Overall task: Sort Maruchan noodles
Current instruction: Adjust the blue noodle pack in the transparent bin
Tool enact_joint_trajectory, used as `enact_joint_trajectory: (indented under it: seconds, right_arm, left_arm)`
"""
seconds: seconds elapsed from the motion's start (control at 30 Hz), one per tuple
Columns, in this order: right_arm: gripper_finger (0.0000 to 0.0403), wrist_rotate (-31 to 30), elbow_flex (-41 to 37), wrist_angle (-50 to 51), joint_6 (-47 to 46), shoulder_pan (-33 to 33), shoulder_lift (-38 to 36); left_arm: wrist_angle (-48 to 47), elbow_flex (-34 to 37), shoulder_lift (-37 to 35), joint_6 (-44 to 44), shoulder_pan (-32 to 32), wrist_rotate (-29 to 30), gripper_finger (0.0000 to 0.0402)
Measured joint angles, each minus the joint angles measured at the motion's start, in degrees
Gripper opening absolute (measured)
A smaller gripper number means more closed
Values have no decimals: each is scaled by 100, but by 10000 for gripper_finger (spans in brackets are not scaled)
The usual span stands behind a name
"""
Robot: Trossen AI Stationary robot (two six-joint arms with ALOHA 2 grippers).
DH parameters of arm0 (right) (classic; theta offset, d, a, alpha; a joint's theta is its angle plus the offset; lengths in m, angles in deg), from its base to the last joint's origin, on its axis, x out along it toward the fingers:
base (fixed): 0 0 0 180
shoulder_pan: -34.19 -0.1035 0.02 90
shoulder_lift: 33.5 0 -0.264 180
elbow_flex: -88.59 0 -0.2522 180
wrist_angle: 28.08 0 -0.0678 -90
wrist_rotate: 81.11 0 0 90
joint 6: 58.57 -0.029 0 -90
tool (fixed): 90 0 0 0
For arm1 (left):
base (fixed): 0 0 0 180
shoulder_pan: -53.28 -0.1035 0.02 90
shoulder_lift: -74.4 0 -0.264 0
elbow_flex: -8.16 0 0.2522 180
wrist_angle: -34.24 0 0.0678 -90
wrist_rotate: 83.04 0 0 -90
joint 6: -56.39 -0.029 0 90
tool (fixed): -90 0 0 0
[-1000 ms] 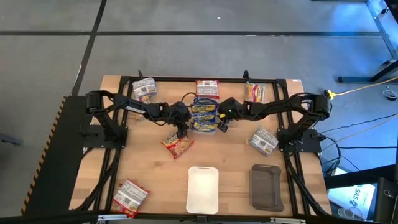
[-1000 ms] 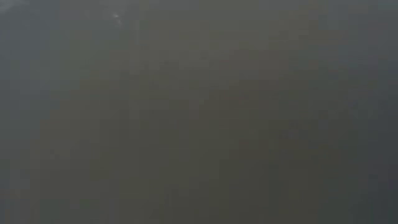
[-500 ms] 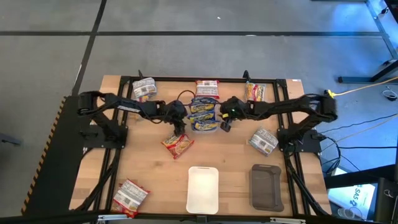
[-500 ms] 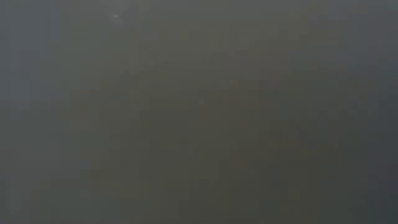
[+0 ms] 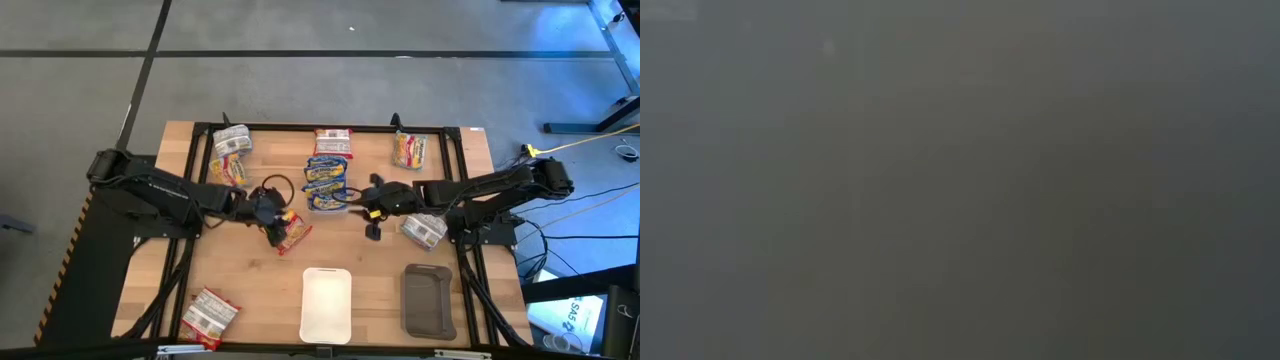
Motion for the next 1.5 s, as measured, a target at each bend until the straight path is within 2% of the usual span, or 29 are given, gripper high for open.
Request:
enact_joint_trajectory:
  seconds: [0.13,0.23,0.37,0.5,0.67,0.83,1.0,1.07,1.2,1.33,1.5]
  right_arm:
    - [76,-1051,-10,547,17,124,-3]
    - [76,-1034,-4,590,23,365,80]
    - [76,-567,-6,614,24,698,314]
    - [76,-90,-8,635,56,885,574]
    - [76,1,-8,683,171,915,587]
    - [76,0,-6,790,185,915,404]
    - [76,-346,-6,1324,178,913,251]
    - [76,-569,-6,1651,117,913,155]
    - [76,-861,-6,2169,3,911,-81]
    - [76,-958,-8,2322,-16,909,-239]
    - [76,-962,-8,2363,8,907,-270]
  left_arm:
    - [218,9,207,29,-28,1002,184]
    - [463,10,406,-353,-448,1122,184]
    - [1241,12,738,-995,-903,304,184]
    - [2062,10,810,-1312,-969,-676,184]
    - [2789,-90,689,-1840,-977,-1095,184]
    - [1909,-1130,919,-2727,-1293,-1493,184]
    - [-219,-2727,1894,-3397,-1541,-1713,186]
    - [-1153,-3354,2351,-3464,-1617,-1731,190]
    - [-2417,-4414,3150,-3564,-1740,-1793,206]
    - [-2704,-4987,3524,-3734,-1815,-1961,225]
    - [-2584,-5085,3680,-3867,-1822,-2006,229]
